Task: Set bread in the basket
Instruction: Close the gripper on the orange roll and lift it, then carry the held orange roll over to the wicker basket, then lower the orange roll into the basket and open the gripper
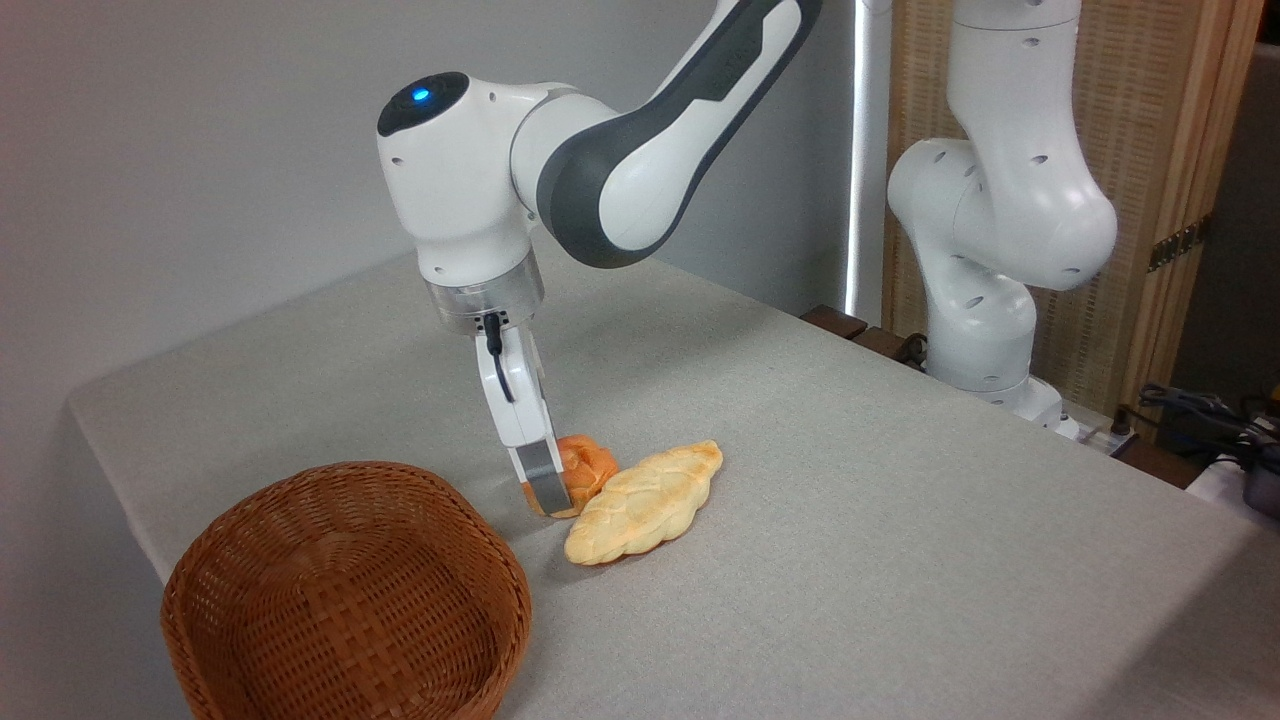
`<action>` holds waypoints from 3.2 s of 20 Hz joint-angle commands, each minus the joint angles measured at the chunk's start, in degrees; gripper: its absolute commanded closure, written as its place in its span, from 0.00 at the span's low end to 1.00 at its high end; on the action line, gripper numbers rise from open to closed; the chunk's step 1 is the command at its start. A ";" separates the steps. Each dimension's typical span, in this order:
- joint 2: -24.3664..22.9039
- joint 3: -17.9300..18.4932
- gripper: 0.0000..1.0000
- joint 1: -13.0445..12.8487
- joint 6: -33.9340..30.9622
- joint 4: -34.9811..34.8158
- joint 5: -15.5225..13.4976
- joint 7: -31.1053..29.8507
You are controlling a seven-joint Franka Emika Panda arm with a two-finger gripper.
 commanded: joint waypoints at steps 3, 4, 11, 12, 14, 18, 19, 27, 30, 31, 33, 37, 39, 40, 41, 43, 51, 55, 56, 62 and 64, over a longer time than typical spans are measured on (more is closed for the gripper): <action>-0.73 0.58 0.36 0.05 0.07 0.35 0.54 1.61; -0.82 0.58 0.36 0.05 0.07 0.44 0.54 1.52; -1.96 0.58 0.33 0.05 -2.04 5.87 -0.51 0.47; -1.96 0.58 0.33 0.05 -2.04 6.93 -0.51 -1.02; -1.96 0.50 0.33 0.05 -2.04 8.69 -0.51 -5.84; -1.26 0.67 0.35 0.14 -1.87 11.94 -0.34 -16.03; -1.00 0.67 0.35 0.22 -1.69 12.82 -0.34 -18.84; 1.99 0.67 0.33 0.14 4.00 15.38 -0.51 -33.72; 3.31 0.67 0.30 0.23 9.28 15.38 -0.34 -34.17; 4.01 0.67 0.26 0.23 11.21 15.38 -0.34 -34.25; 5.24 0.67 0.13 0.23 13.77 15.38 -0.34 -36.00; 8.40 0.67 0.00 0.23 18.08 15.38 0.19 -36.89; 9.81 0.67 0.00 0.23 18.52 15.55 0.19 -36.98; 10.08 0.67 0.00 0.23 18.52 16.25 -0.07 -37.06; 10.17 0.58 0.00 0.23 18.52 16.61 -0.16 -37.07; 10.52 0.67 0.00 0.23 18.44 16.70 -0.16 -37.07; 10.52 0.58 0.00 0.14 18.08 16.70 0.10 -37.50; 9.91 0.76 0.00 0.14 16.34 16.70 0.28 -37.59; 9.90 1.02 0.00 0.14 14.33 16.78 0.45 -37.51; 7.89 1.99 0.00 0.23 0.35 19.95 7.03 -37.07; 7.71 1.81 0.00 0.23 -2.38 19.95 7.49 -36.89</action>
